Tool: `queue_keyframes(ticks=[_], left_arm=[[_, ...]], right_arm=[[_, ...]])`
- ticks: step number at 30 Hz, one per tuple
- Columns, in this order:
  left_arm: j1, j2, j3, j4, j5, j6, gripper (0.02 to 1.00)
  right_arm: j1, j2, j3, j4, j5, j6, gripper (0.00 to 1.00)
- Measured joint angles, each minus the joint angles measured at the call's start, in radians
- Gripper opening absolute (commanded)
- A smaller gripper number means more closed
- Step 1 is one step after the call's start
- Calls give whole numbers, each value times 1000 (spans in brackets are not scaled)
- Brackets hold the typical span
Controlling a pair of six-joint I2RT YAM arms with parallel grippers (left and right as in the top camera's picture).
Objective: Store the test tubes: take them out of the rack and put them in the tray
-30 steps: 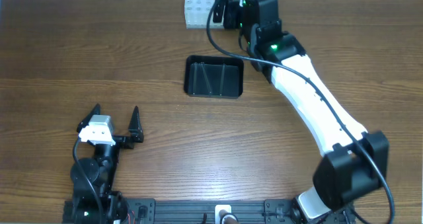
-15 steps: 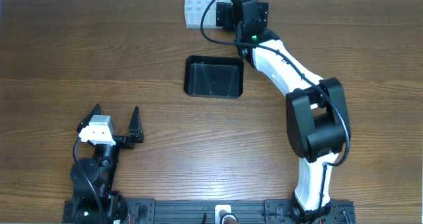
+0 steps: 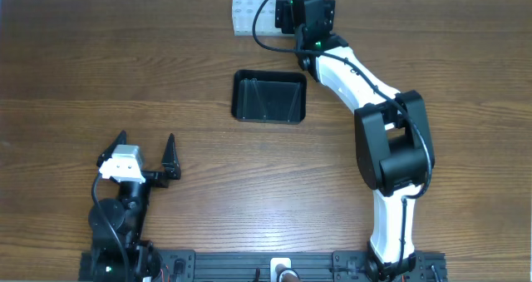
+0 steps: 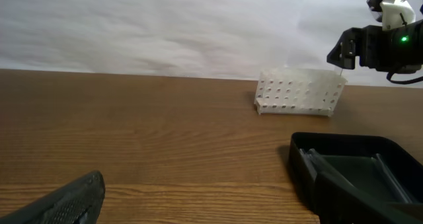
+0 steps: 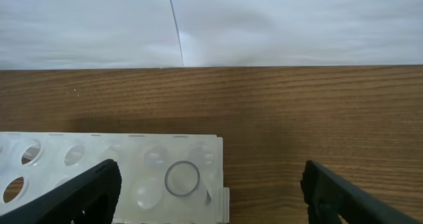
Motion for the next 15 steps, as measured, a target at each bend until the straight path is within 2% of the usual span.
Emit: queue_keyframes(ticks=[11, 15], left_arm=[[0, 0, 0, 0, 0, 0, 998], [0, 0, 0, 0, 0, 0, 998]], right_arm=[[0, 22, 0, 31, 0, -10, 724], [0, 22, 0, 32, 0, -25, 717]])
